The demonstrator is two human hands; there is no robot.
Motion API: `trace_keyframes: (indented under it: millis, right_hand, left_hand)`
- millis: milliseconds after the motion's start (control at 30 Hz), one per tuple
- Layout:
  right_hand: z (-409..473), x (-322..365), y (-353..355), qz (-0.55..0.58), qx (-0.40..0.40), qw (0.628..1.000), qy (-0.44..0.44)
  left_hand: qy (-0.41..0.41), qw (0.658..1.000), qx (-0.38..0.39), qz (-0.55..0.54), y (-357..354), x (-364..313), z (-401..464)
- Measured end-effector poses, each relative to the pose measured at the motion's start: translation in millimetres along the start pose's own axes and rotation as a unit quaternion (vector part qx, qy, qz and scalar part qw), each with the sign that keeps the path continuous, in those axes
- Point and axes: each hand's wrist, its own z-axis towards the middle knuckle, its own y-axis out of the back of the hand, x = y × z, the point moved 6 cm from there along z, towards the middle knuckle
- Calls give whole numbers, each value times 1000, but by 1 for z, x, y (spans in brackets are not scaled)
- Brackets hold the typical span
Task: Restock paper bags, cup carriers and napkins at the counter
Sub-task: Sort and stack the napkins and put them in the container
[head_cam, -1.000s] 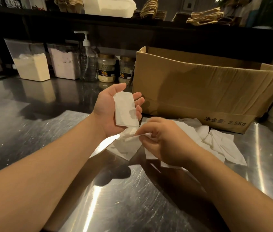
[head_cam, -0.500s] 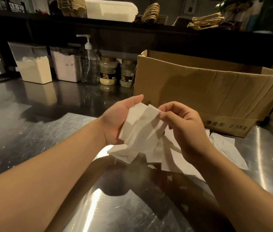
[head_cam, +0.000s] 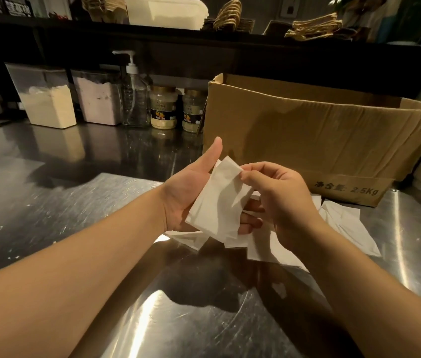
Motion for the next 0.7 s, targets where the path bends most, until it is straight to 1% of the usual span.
trace_keyframes:
  millis: [100,233,300,333,400,467,500,567,633,700]
  right_hand:
    - [0,0,-1,-60,6,997,42]
    - [4,-3,0,-160,-23,982,95]
    - [4,1,0,-216,-32,965,144]
    - [3,5,-2,-244,-22,954,173]
    - [-3,10,-8,-299,34,926,229]
    - [-10,10,-16,-354,95,894,258]
    - [-12,10,-19,-383,108,878,268]
    - [-14,10,-21,-422,95,856,284]
    - [-14,11,-20,-426,75,852,295]
    - [-14,12,-19,-424,77,851,299]
  left_hand:
    - [0,1000,10,5,-2,0,-4]
    - [-2,1000,-26,-11,0,0,-5]
    - [-11,998,-34,-52,0,-2,-4]
    - [-16,996,-32,-81,0,-4,-4]
    - [-23,990,-30,-135,2,-6,-4]
    - [-34,987,-49,-147,6,-8,-3]
    - [-38,987,-63,-141,7,-8,-3]
    - [-39,988,-84,-121,7,-8,-5]
    - [-36,988,-99,-110,7,-7,-6]
    - [-33,987,-109,-111,7,-7,-7]
